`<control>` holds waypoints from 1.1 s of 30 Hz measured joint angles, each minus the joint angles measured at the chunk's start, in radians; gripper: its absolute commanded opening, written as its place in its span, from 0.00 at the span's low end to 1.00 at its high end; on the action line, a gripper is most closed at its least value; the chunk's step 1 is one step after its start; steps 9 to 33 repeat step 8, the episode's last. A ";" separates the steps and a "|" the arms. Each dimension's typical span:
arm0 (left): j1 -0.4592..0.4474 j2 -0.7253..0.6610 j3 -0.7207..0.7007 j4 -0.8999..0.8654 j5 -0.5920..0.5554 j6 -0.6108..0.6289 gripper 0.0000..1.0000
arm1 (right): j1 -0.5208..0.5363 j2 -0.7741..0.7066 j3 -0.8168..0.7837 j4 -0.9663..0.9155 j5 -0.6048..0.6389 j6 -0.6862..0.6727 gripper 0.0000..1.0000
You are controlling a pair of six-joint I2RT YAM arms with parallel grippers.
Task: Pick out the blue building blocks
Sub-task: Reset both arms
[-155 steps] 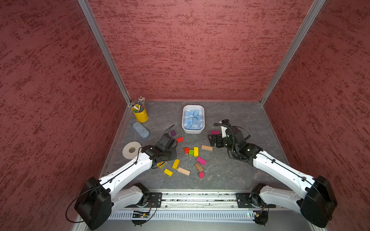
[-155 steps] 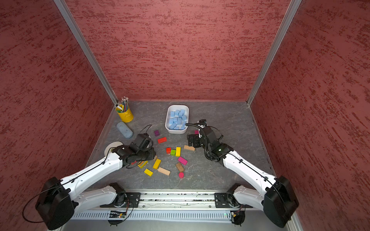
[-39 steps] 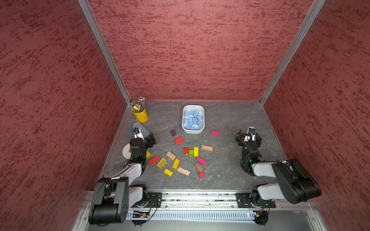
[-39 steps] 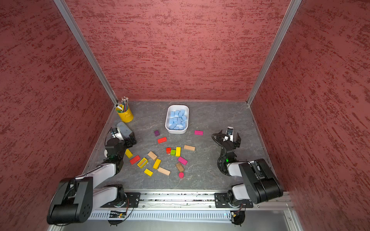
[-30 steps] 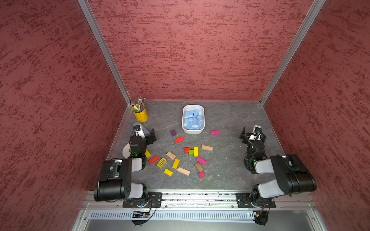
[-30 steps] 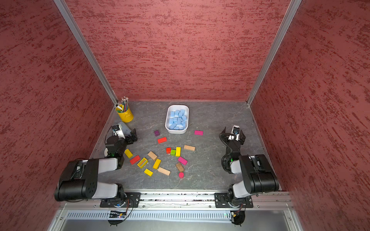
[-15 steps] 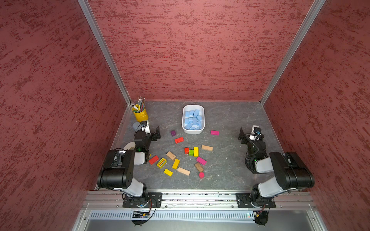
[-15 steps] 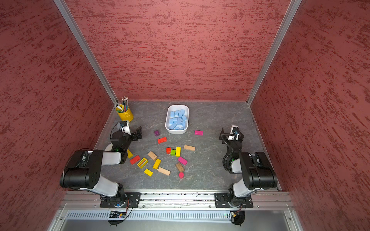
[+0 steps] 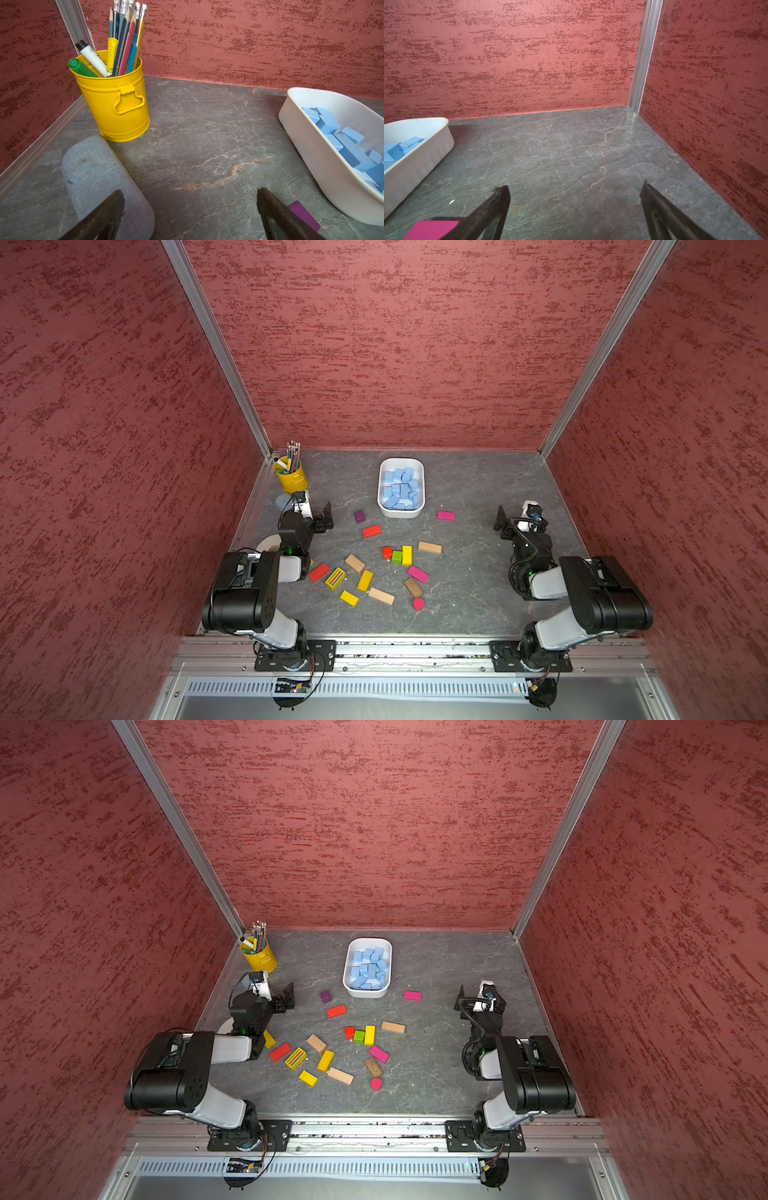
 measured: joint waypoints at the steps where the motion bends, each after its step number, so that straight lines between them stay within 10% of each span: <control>1: 0.000 0.000 0.000 0.000 0.000 0.000 1.00 | 0.000 0.000 0.000 0.000 0.000 0.000 0.99; 33: 0.000 0.000 0.000 0.000 0.000 0.002 1.00 | 0.000 0.000 0.000 0.000 -0.013 0.000 0.99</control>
